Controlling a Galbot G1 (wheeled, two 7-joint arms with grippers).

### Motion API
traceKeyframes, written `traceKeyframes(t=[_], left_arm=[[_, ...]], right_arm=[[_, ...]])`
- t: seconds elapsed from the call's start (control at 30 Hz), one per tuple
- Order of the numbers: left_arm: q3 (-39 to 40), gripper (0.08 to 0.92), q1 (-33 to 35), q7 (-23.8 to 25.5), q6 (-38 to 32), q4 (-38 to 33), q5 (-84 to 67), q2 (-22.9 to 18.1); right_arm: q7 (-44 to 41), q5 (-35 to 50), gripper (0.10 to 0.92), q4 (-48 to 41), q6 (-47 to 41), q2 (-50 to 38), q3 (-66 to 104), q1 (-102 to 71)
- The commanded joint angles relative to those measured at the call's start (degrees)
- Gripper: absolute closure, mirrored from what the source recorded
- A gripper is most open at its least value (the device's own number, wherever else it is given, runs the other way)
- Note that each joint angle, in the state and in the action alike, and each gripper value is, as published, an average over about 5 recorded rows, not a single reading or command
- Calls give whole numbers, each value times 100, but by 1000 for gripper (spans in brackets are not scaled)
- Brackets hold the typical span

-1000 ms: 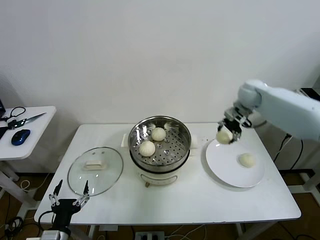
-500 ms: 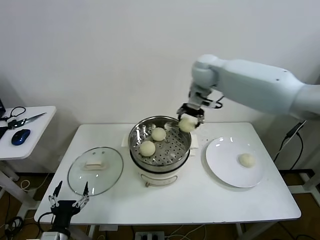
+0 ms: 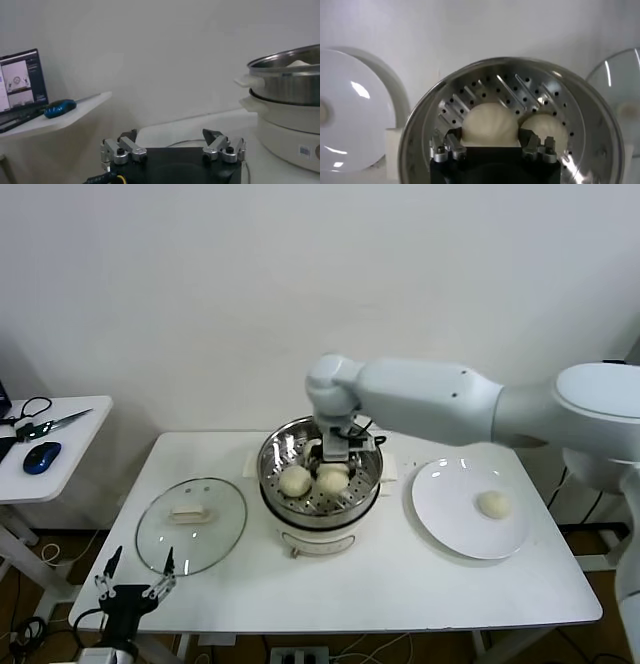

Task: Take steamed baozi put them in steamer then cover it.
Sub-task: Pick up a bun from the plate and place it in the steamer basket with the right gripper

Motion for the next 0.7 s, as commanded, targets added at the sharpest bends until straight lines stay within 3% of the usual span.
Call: traceKeyframes(t=[0.03, 0.57, 0.7], left_arm=[[-16, 177, -5, 8, -7, 33, -35, 16], [-11, 177, -2, 4, -16, 62, -30, 17], [-18, 177, -5, 1, -6, 29, -26, 48]], right_arm=[[14, -272, 301, 84, 126, 251, -18, -343], [56, -214, 203, 88, 119, 13, 188, -179], [166, 207, 202, -97, -43, -217, 292, 64]])
